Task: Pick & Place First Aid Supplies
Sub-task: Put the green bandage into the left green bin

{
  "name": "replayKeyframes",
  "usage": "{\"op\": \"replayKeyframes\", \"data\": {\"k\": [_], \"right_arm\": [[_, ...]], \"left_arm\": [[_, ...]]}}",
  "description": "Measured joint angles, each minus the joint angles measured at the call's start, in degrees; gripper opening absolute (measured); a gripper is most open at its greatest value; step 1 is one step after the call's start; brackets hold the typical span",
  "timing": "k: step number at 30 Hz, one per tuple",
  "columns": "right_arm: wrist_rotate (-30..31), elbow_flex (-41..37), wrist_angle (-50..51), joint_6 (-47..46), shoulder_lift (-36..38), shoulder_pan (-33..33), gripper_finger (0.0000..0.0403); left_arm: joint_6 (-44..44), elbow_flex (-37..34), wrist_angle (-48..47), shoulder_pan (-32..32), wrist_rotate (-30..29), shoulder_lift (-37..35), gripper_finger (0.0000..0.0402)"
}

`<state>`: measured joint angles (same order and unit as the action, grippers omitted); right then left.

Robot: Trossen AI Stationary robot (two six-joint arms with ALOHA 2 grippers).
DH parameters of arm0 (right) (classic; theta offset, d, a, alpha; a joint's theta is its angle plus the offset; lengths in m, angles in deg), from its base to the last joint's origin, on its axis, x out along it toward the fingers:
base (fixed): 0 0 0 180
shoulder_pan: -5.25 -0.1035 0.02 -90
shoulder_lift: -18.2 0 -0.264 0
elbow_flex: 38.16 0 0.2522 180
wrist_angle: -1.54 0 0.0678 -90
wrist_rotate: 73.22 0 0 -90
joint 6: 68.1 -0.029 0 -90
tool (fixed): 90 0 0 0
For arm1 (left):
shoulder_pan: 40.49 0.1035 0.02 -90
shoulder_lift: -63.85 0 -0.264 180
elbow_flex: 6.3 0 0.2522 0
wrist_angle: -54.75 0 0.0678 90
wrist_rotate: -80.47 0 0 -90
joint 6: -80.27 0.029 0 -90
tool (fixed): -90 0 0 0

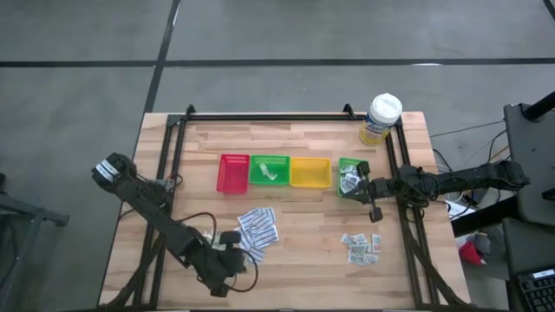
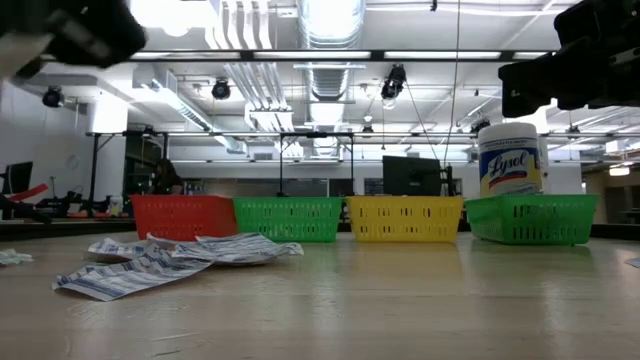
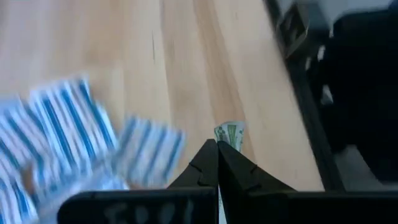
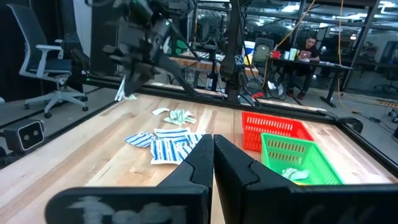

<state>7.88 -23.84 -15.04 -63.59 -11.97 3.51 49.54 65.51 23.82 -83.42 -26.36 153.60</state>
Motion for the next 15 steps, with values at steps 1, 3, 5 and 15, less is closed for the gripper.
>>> {"op": "replayKeyframes", "data": {"k": [1,3,5,15], "right_arm": [[0.0,0.0,0.0,0.0,0.0,0.0,0.0008],[0.0,0.0,0.0,0.0,0.0,0.0,0.0008],[0.0,0.0,0.0,0.0,0.0,0.0,0.0008],[0.0,0.0,0.0,0.0,0.0,0.0,0.0008]], "left_arm": [[1.6,0.0,1.6,0.1,-1.5,-0.1,0.0000],[4.9,0.0,4.9,0.1,-4.6,-0.2,0.0000],[8.0,0.0,7.8,0.2,-8.3,-0.3,0.0000],[19.2,0.0,10.3,1.3,-33.0,-0.4,0.0000]]}}
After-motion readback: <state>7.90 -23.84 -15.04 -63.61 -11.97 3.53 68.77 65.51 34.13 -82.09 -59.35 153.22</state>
